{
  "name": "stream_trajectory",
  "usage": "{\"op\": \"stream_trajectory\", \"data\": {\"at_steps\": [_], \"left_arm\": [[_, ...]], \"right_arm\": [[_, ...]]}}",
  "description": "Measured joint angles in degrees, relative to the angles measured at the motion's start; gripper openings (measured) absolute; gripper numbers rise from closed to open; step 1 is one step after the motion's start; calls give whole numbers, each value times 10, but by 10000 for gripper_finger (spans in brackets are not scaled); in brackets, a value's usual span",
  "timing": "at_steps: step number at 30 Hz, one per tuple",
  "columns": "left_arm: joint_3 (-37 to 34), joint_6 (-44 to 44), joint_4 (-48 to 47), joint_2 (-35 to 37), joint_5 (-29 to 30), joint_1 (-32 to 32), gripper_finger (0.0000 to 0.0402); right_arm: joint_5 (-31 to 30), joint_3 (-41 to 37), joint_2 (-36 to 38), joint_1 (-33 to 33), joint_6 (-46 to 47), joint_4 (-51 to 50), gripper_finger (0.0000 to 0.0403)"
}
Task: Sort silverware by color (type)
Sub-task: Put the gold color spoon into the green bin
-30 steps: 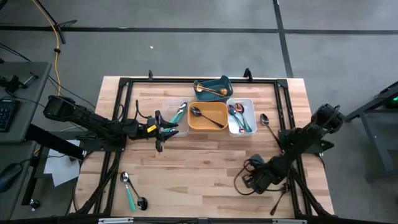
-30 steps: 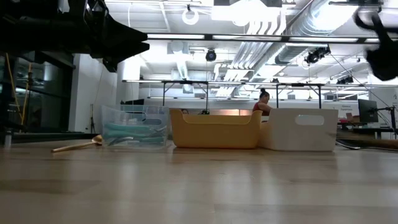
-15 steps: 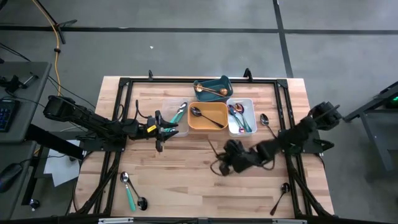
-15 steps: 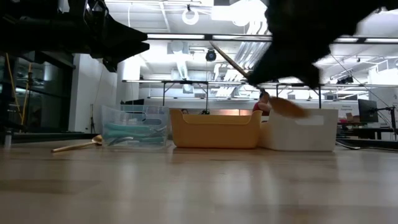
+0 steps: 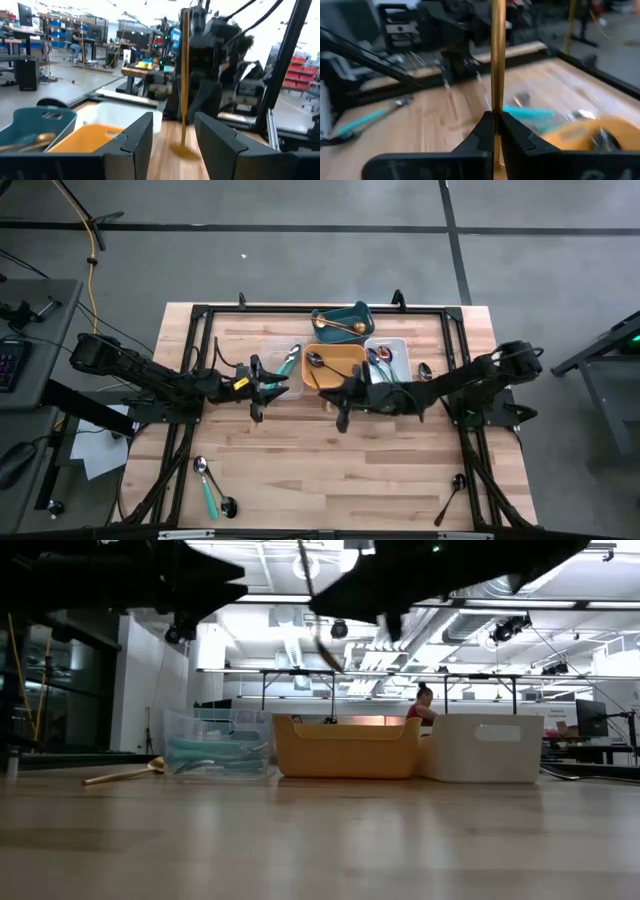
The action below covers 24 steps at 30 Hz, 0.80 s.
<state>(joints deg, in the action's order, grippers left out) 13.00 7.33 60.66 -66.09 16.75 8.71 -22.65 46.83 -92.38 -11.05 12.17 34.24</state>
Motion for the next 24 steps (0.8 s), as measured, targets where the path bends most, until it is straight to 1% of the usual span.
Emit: {"op": "stream_trajectory", "data": {"at_steps": [4, 7, 9, 15, 19, 24], "left_arm": [[22, -1, -3, -23, -6, 0, 140], [35, -16, -4, -53, -7, 0, 140], [44, -21, -5, -73, -7, 0, 140], [79, -30, -3, -120, -12, 0, 140], [96, -30, -4, -146, -58, 0, 140], [113, -29, -4, -167, -74, 0, 140]], "right_arm": [[75, 0, -49, 25, -17, 88, 5], [98, 0, -83, 34, -17, 130, 5], [112, 0, -95, 34, -17, 132, 5], [119, 0, -100, 33, -20, 128, 5], [118, 0, -100, 33, -22, 128, 5], [122, 0, -100, 33, -31, 124, 5]]}}
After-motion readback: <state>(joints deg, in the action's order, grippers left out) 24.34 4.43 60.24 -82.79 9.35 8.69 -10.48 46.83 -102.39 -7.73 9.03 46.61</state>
